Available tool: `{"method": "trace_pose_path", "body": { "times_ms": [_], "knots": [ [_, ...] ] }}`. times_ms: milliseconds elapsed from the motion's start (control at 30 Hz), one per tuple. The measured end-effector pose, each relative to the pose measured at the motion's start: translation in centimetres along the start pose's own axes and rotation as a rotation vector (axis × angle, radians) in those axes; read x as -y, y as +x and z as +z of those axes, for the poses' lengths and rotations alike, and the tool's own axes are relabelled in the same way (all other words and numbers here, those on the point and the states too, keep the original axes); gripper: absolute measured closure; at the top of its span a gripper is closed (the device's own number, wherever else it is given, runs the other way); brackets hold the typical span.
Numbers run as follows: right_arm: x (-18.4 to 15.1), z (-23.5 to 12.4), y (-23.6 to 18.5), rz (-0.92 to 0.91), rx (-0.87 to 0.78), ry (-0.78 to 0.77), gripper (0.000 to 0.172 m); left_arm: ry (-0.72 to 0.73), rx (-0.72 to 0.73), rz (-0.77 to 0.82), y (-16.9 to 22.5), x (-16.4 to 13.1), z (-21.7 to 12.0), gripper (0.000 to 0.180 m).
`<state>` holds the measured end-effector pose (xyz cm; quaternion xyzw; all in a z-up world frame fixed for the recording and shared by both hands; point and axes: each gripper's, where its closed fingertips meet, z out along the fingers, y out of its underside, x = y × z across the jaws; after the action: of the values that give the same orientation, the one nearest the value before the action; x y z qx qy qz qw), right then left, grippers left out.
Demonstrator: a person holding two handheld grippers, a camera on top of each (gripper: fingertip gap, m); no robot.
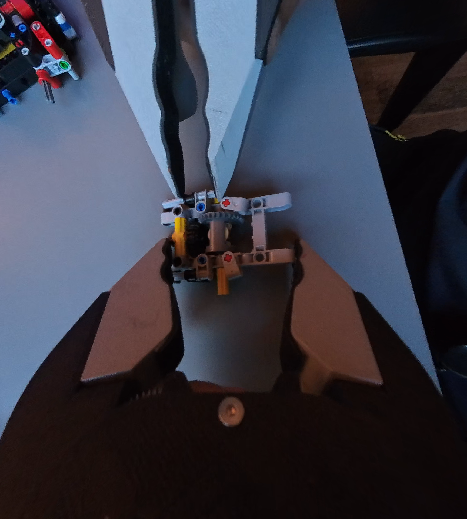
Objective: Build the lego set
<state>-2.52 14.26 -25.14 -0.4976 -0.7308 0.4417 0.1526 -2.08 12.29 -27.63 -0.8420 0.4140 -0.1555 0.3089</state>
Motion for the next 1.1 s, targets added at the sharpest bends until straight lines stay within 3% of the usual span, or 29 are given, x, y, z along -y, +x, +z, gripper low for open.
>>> {"method": "trace_pose_path", "body": {
  "times_ms": [167, 333, 700, 767, 867, 933, 1000, 1100],
  "knots": [
    [-0.1, 0.1, -0.1, -0.079, 0.020, -0.066, 0.153, 0.009, 0.007, -0.003, 0.0, 0.1, 0.0, 0.096],
    [0.1, 0.3, 0.0, -0.049, 0.057, -0.002, 0.153, 0.019, 0.025, 0.010, -0.1, 0.2, 0.0, 0.095],
    [0.1, 0.6, 0.1, -0.044, 0.085, -0.015, 0.153, 0.029, 0.008, 0.007, 0.1, 0.1, -0.1, 0.095],
    [-0.3, 0.5, 1.0, -0.025, 0.047, -0.080, 0.172, 0.092, -0.096, 0.072, 2.7, 1.1, 0.8, 0.094],
    [-0.4, 2.4, -0.2, -0.108, 0.123, -0.141, 0.172, 0.027, -0.077, 0.130, 4.5, 2.2, 1.7, 0.095],
    [-0.4, 1.7, 2.5, -0.043, 0.030, -0.136, 0.172, -0.014, 0.021, 0.050, 1.6, 1.4, 0.9, 0.096],
    [-0.6, 0.0, 5.7, 0.052, -0.059, -0.100, 0.172, 0.017, 0.010, 0.026, 1.0, 0.6, 0.4, 0.096],
    [0.4, -1.8, 6.3, 0.081, -0.094, 0.012, 0.168, 0.044, 0.012, 0.027, 1.0, 0.5, 0.2, 0.096]
  ]
}}
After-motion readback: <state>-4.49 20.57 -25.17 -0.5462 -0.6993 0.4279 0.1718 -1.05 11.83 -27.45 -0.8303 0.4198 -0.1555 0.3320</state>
